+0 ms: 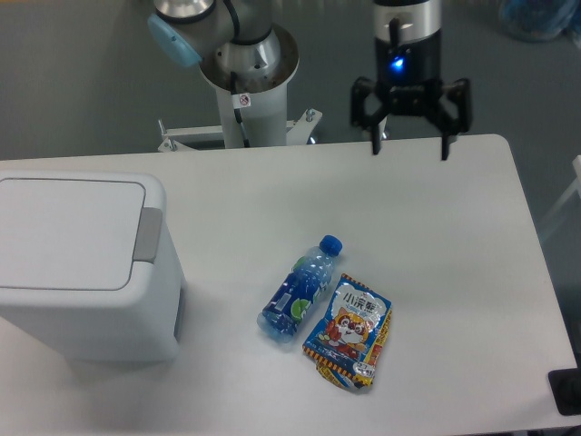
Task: Open the trash can
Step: 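Move the gripper over the white trash can's lid, then lower the gripper finger onto the lid's raised edge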
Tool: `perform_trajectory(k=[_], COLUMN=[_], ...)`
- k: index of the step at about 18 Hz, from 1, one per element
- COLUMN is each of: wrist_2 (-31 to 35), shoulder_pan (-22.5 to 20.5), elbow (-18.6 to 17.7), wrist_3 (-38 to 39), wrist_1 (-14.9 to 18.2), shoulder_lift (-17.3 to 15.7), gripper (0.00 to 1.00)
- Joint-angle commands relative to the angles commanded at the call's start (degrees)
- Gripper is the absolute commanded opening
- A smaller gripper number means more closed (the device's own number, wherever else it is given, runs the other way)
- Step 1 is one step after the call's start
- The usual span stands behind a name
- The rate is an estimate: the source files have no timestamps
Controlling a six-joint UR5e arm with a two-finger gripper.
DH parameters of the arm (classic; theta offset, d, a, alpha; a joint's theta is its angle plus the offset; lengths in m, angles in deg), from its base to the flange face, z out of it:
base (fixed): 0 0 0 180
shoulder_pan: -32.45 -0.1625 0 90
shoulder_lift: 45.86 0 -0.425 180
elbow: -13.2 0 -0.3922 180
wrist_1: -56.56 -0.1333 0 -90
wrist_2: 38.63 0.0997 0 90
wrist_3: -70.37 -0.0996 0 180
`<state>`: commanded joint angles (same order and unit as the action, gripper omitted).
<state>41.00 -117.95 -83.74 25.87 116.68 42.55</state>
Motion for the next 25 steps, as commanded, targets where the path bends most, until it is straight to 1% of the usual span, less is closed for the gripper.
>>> perform_trajectory(k=[4, 7, 9, 13, 15, 18, 22, 25], wrist_2=[-1.9, -4.7, -5.1, -7.5, -7.6, -7.7, -7.7, -7.8], shoulder_pan=[4.9, 7.9, 9.6, 11.5, 13.5, 15.6, 18.1, 18.9], elbow=[0.3, 0.4, 0.6, 0.5, 0.4, 1.6, 2.1, 2.1], wrist_3=[12.2, 22.8, 27.2, 29.4, 31.1, 32.9, 34.9, 34.9], wrist_1=[-0.5, -5.5, -7.6, -7.8, -7.9, -7.9, -7.9, -7.9], shoulder_lift=[0.8, 2.5, 3.1, 3.4, 4.0, 4.6, 4.6, 5.1], gripper=[1.0, 1.0, 1.0, 1.0, 1.0, 1.0, 1.0, 1.0])
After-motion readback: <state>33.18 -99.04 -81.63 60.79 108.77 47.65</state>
